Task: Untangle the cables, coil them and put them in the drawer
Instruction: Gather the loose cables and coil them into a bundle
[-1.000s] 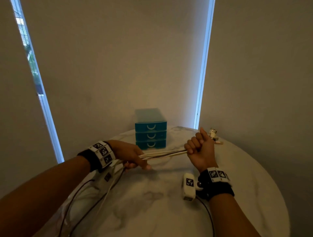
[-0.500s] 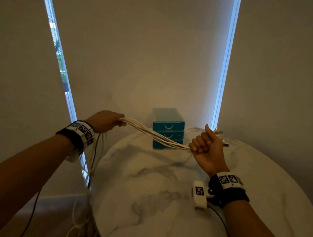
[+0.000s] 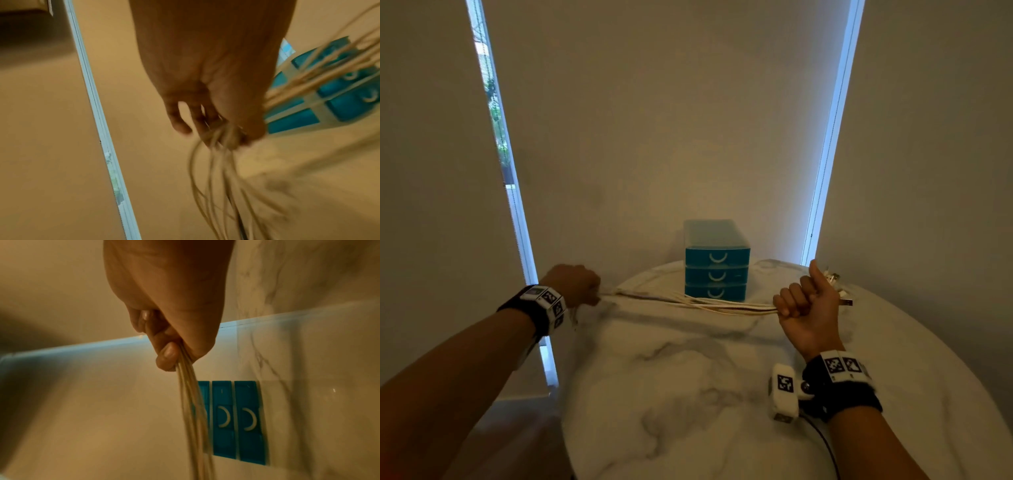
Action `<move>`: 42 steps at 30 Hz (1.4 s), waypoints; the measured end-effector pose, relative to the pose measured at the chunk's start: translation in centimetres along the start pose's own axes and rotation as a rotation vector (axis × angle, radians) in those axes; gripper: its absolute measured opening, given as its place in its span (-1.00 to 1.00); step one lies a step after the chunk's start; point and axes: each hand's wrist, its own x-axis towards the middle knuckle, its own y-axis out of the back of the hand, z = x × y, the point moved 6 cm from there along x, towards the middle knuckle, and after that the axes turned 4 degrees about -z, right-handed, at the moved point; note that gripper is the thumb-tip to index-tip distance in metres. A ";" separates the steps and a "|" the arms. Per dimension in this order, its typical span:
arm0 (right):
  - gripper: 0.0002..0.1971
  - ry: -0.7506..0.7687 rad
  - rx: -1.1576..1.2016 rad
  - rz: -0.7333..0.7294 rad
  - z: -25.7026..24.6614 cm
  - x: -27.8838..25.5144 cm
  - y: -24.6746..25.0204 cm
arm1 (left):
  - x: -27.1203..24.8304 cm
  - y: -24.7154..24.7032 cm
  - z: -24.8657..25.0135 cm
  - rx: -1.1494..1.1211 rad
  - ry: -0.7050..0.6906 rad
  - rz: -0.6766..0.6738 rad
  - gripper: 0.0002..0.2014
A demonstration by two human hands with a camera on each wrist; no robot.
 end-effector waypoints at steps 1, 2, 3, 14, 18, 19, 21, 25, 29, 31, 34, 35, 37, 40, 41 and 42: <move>-0.36 0.010 -0.018 -0.006 0.1 0.0 -0.3 | 0.1 1.6 -0.3 0.031 0.030 0.126 -0.78; -0.36 0.024 -0.024 -0.008 0.1 -0.1 -0.5 | 0.1 3.2 -0.5 0.047 0.048 0.279 -0.81; -0.36 0.046 -0.015 -0.010 -0.2 -0.1 -0.7 | -0.1 4.7 -0.5 0.035 0.053 0.435 -0.82; -0.41 -0.047 -0.025 -0.012 1.9 -0.3 0.5 | 0.8 -1.7 1.1 -0.050 0.085 -0.373 -0.01; -0.38 -0.043 -0.063 -0.016 3.0 0.3 -0.4 | -1.3 7.8 8.2 0.102 -0.037 -0.017 -0.49; -0.38 -0.044 -0.087 -0.009 3.4 0.2 -0.6 | -2.2 10.1 10.9 0.040 -0.090 0.104 -0.59; -0.40 -0.052 -0.159 0.011 4.0 0.1 -0.8 | -3.8 13.7 16.3 -0.309 -0.246 0.304 -0.72; -0.50 -0.056 -0.302 0.047 4.3 -0.7 -1.2 | -6.5 18.5 25.2 -0.857 -0.644 0.299 -0.66; -0.58 -0.031 -0.444 0.023 4.4 -1.5 -1.9 | -5.4 19.9 30.6 -0.786 -0.728 0.101 -0.43; -0.57 -0.020 -0.497 0.026 4.4 -1.3 -2.3 | -4.4 19.2 31.8 -0.783 -0.696 -0.091 -0.36; -0.63 0.016 -0.654 0.079 3.8 -1.0 -2.3 | -4.7 17.7 33.0 -0.912 -0.758 -0.374 -0.39; -0.65 0.031 -0.679 0.090 3.6 -1.0 -2.1 | -4.8 17.4 33.2 -0.942 -0.786 -0.411 -0.43; -0.64 0.047 -0.626 0.090 3.3 -1.2 -1.8 | -4.5 16.9 33.3 -0.916 -0.829 -0.406 -0.50; -0.73 0.041 -0.575 0.021 3.1 -1.4 -1.8 | -3.8 17.8 32.4 -0.892 -0.867 -0.219 -0.57; -0.79 0.038 -0.558 -0.017 3.0 -1.2 -2.1 | -3.9 18.6 31.7 -0.902 -0.873 -0.112 -0.61; -0.85 0.029 -0.555 -0.034 2.8 -1.0 -2.2 | -4.0 19.5 30.9 -0.878 -0.878 0.017 -0.66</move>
